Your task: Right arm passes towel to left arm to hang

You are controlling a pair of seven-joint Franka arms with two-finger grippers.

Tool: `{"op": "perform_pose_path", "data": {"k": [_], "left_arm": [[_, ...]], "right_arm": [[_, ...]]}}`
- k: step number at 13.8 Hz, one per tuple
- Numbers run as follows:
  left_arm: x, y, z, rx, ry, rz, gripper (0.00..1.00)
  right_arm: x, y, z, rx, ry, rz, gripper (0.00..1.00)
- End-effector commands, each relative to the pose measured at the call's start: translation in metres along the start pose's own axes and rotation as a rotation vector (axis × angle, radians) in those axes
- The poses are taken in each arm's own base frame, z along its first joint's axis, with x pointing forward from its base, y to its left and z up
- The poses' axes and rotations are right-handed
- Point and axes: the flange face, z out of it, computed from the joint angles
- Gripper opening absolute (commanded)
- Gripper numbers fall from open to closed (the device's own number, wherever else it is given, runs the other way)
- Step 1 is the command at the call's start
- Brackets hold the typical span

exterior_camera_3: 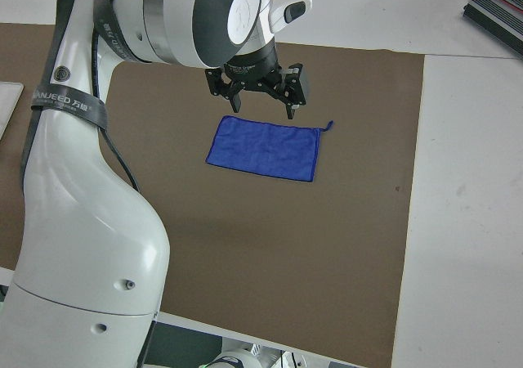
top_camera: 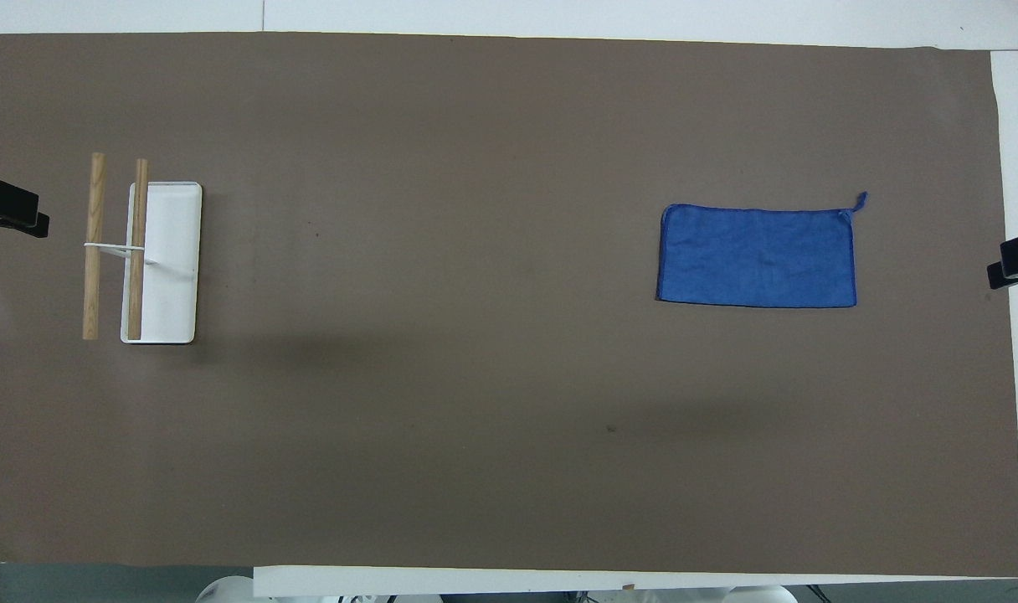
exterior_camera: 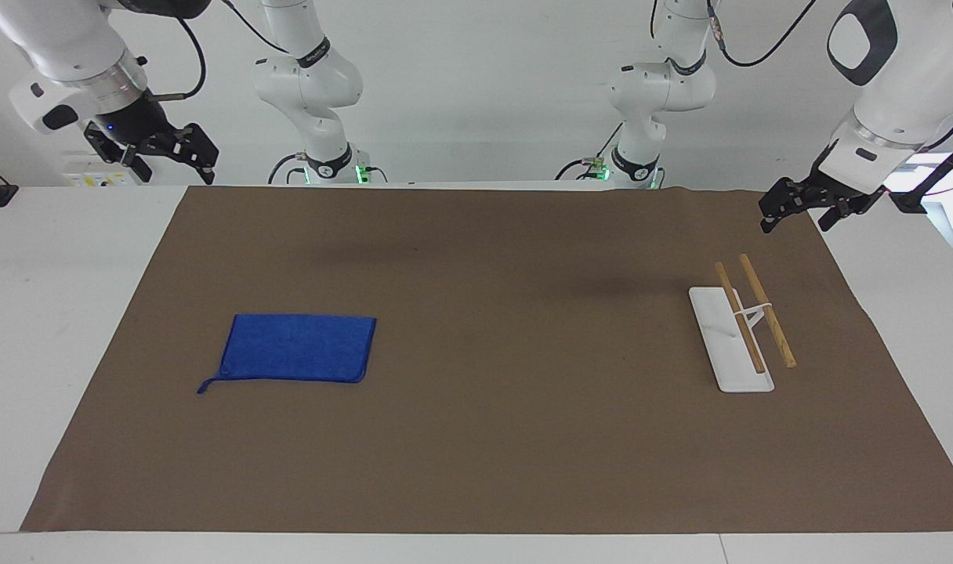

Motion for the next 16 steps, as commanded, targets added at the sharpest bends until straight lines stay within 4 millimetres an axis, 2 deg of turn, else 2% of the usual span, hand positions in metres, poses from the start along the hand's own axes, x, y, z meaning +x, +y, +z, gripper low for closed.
{"op": "perform_pose_path", "data": {"k": [1,5,7,9,10,11,12,14,16], "left_arm": [[-0.006,-0.001,0.0,0.001,0.009,-0.011,1.0],[-0.006,-0.001,0.001,0.001,0.008,-0.011,1.0],[-0.006,-0.001,0.0,0.001,0.009,-0.011,1.0],[-0.006,-0.001,0.001,0.0,0.008,-0.011,1.0],[-0.006,-0.001,0.001,0.001,0.008,-0.011,1.0],[-0.006,-0.001,0.001,0.001,0.008,-0.011,1.0],[-0.006,-0.001,0.001,0.001,0.008,-0.011,1.0],[-0.006,-0.001,0.001,0.001,0.008,-0.011,1.0],[-0.006,-0.001,0.001,0.001,0.008,-0.011,1.0]], "right_arm": [[-0.002,0.001,0.001,0.008,0.012,-0.016,1.0],[-0.004,-0.007,0.001,0.008,0.012,-0.023,1.0],[-0.001,-0.02,-0.001,-0.009,0.025,-0.043,1.0],[0.01,-0.025,0.01,-0.01,0.045,-0.039,1.0],[0.023,-0.043,0.03,-0.008,0.057,-0.057,1.0],[0.039,-0.057,0.059,-0.006,0.083,-0.075,1.0],[0.056,-0.066,0.1,-0.004,0.105,-0.082,1.0],[0.086,-0.096,0.17,-0.005,0.124,-0.079,1.0],[0.101,-0.1,0.216,-0.004,0.127,-0.064,1.0]]}}
